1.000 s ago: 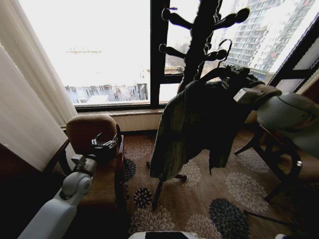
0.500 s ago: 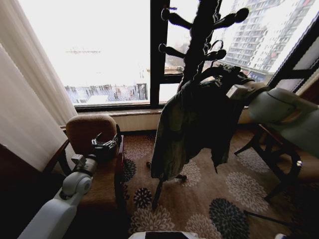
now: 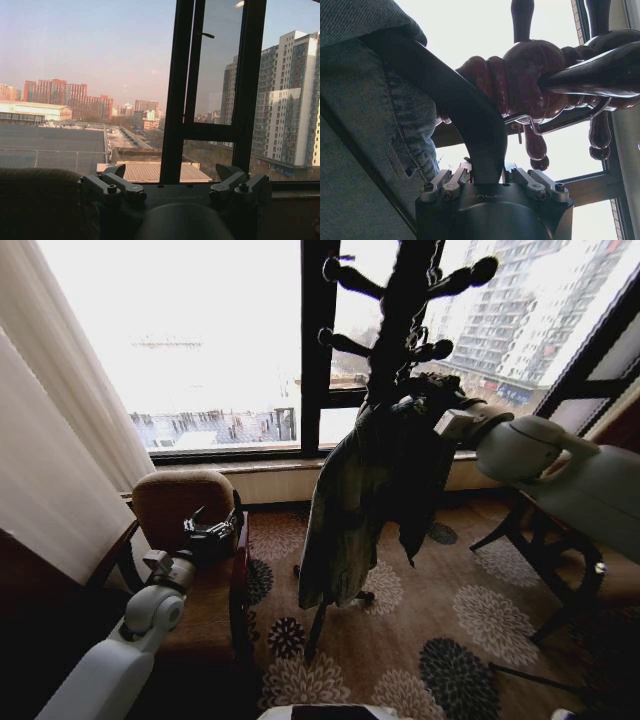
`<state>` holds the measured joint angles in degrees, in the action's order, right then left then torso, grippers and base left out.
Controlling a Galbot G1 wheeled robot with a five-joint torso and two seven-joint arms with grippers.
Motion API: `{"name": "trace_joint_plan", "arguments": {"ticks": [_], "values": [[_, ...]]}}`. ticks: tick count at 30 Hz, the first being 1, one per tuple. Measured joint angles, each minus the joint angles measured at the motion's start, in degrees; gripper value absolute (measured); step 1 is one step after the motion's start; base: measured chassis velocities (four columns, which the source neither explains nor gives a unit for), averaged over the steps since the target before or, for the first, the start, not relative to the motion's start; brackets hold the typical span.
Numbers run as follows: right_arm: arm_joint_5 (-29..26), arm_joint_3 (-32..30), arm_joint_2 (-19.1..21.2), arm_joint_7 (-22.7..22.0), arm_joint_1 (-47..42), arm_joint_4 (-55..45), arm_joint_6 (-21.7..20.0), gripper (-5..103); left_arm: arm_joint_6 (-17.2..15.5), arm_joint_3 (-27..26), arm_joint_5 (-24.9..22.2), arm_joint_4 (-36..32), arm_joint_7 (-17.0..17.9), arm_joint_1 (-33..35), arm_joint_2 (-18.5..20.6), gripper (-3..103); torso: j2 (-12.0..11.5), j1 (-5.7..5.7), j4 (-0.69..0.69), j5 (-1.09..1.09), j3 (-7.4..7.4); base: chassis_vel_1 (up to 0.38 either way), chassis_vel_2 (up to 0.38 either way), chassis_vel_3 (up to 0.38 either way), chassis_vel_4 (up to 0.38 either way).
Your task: Pick up the clothes from the bed and hang them on the clothes hanger.
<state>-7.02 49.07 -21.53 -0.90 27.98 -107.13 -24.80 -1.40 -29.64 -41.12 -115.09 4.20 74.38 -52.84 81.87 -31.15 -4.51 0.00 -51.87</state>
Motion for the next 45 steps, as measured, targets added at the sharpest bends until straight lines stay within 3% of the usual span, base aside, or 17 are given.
{"name": "trace_joint_plan", "arguments": {"ticks": [13,41,45], "values": [[0.2,2.6,-2.4,0.4,1.3,0.4,-0.3,27,0.0,0.0,0.0,0.0,0.0,0.0,0.0,100,0.0,0.00,0.00,0.00,0.00,0.000,0.000,0.000,0.000],[-0.2,1.6,1.6,-0.9,-1.3,-3.7,-2.2,25,0.0,0.0,0.0,0.0,0.0,0.0,0.0,100,0.0,0.00,0.01,0.00,0.00,0.000,0.000,0.000,0.000],[-0.6,1.4,2.0,-1.0,-1.5,-3.9,-2.5,39,0.0,0.0,0.0,0.0,0.0,0.0,0.0,100,0.0,0.00,0.00,0.00,0.00,0.000,0.000,0.000,0.000]]}}
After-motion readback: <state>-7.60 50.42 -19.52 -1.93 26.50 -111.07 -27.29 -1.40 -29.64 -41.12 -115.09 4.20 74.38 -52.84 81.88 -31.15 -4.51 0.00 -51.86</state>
